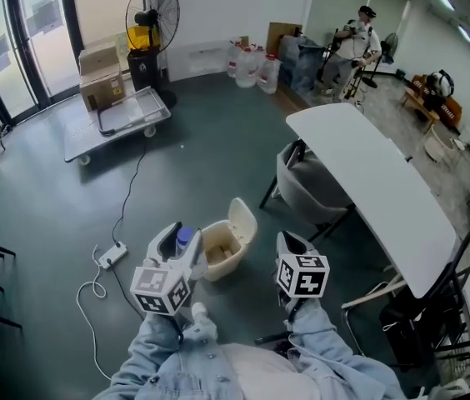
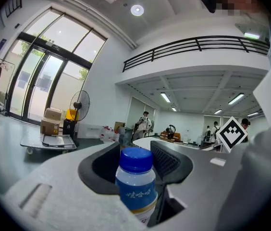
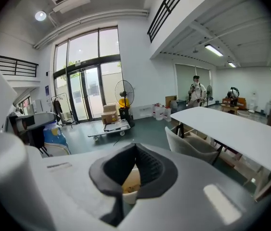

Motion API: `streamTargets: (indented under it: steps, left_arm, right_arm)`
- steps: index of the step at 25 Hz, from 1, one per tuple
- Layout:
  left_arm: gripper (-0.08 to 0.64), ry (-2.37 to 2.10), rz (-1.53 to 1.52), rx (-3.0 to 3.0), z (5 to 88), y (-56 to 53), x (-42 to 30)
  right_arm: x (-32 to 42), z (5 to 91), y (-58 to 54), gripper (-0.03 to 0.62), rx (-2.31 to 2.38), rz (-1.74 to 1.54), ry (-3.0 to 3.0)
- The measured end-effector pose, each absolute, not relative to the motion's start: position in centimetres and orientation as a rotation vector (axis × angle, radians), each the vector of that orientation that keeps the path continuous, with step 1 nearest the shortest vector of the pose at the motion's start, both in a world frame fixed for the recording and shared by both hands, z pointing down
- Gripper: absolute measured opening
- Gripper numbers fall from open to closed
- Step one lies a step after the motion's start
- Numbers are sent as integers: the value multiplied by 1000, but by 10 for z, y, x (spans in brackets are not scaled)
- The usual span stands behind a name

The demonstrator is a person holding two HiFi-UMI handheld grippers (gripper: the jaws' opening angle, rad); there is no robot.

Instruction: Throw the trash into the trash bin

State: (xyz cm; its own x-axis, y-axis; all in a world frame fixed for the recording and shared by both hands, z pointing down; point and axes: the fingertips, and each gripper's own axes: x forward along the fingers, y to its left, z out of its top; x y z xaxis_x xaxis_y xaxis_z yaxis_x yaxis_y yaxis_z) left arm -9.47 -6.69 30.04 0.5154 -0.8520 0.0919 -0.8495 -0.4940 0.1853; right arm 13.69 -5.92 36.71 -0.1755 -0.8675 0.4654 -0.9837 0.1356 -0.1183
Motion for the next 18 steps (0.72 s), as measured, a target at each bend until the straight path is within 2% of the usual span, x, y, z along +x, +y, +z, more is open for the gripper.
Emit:
streamTargets:
  steps: [14,18]
  left_arm:
    - [210,-1340,-19,2559,315,-202,-158]
    - [210,-1329,-25,2506,330,-229,-171]
  right_arm:
    - [71,366,-176,3,1812,553,-2052]
    - [72,369,-194,3,1823,573,-2008]
